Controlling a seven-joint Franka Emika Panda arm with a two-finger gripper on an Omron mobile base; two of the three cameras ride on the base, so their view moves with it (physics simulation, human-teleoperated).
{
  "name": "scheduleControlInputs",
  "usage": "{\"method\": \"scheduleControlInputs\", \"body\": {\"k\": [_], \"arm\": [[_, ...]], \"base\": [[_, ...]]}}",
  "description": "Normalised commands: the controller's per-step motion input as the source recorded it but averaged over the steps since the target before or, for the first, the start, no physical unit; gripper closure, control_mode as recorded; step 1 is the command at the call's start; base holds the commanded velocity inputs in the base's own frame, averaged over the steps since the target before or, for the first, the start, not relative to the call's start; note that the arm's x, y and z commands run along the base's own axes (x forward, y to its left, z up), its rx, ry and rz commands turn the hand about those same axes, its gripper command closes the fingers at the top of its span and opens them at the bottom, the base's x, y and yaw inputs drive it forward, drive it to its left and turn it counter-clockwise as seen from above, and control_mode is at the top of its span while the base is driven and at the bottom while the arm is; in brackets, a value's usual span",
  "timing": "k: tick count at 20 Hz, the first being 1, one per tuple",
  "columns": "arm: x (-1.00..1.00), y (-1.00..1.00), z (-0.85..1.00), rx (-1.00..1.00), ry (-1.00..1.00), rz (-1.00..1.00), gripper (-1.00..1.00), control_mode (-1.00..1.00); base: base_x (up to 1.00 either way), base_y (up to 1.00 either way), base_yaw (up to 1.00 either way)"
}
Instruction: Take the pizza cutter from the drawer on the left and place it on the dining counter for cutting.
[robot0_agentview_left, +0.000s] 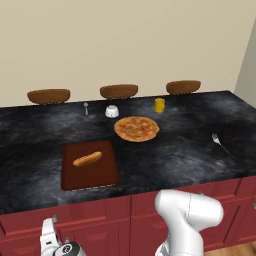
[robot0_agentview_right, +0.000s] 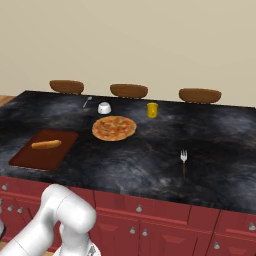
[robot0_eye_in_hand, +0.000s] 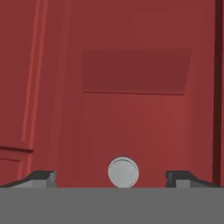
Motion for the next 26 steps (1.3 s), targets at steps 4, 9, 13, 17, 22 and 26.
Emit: {"method": "scheduleControlInputs", "body": {"k": [4, 9, 13, 17, 22, 26], "arm": [[0.00, -0.05, 0.10, 0.00, 0.00, 0.00, -1.00, -1.00], [0.00, -0.23, 0.09, 0.00, 0.00, 0.01, -1.00, -1.00], [0.01, -0.09, 0.08, 0.00, 0.00, 0.00, -1.00, -1.00], [0.10, 0.00, 0.01, 0.00, 0.00, 0.02, -1.00, -1.00], [0.17, 0.00, 0.00, 0.00, 0.00, 0.02, -1.00, -1.00], [0.27, 0.03, 0.00, 0.00, 0.00, 0.01, -1.00, -1.00]], "base": [[0.00, 0.00, 0.00], [0.00, 0.00, 0.00], [0.00, 0.00, 0.00], [0.00, 0.00, 0.00], [0.00, 0.00, 0.00], [0.00, 0.00, 0.00]]}}
